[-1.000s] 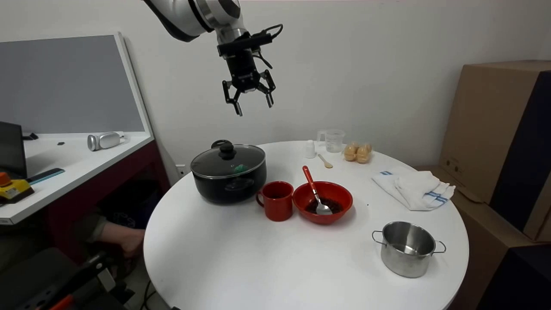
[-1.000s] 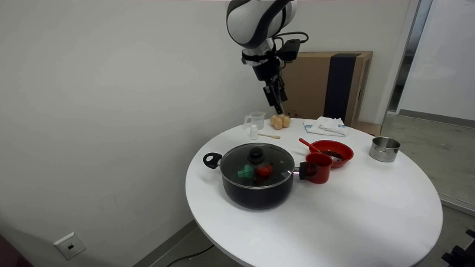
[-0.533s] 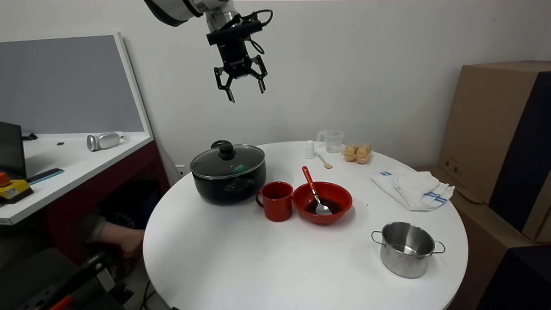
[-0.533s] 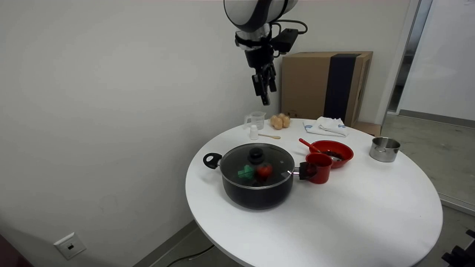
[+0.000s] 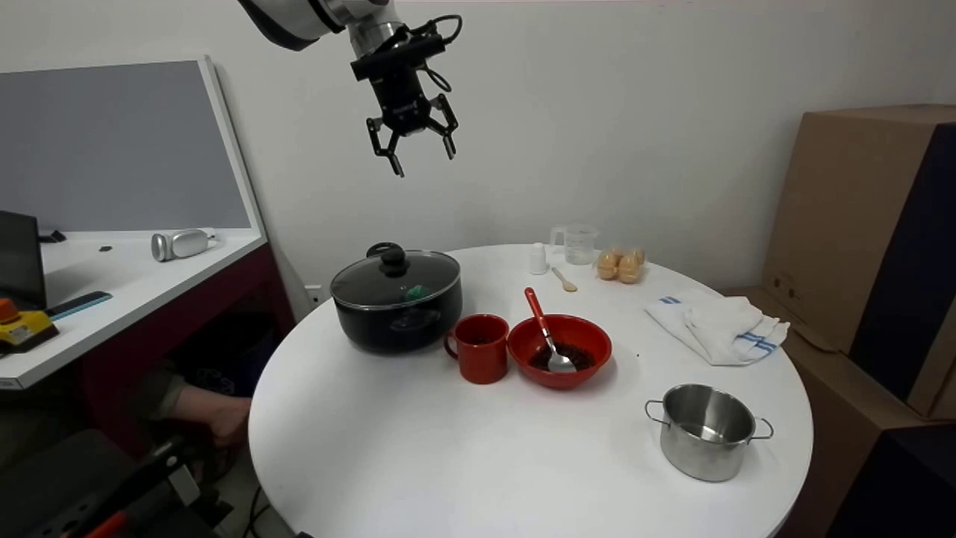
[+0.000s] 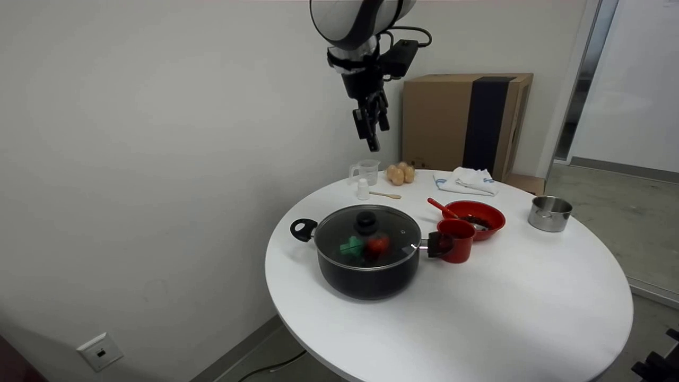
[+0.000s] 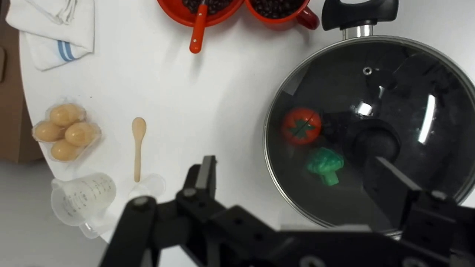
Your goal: Use the spoon to take one scoop of contents from the orange bowl then pour it back into the bowl
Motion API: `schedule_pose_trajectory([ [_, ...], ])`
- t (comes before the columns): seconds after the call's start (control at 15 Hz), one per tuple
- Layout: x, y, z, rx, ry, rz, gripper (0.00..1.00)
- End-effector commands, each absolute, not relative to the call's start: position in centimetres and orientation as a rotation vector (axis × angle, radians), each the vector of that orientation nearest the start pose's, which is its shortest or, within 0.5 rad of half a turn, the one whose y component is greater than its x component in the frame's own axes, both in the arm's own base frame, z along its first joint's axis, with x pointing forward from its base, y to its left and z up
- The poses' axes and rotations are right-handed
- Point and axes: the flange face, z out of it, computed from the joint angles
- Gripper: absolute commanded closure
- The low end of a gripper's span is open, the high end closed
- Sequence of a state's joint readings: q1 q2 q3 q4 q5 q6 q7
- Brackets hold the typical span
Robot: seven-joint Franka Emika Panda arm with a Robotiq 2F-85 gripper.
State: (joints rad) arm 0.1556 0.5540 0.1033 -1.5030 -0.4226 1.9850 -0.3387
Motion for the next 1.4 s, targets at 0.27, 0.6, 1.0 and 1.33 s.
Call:
schedule_pose_trajectory([
  [0.27, 68.1, 14.5, 27.7, -3.253, -1.204, 0.27, 0.0],
  [0.6, 66.8, 8.0, 22.2, -3.234, -1.142, 0.509, 0.0],
  [1.0, 67.4, 2.0, 17.8, -3.193, -1.148, 0.664, 0.0],
  [1.33, 69.2, -0.7, 16.3, -3.208, -1.147, 0.702, 0.0],
])
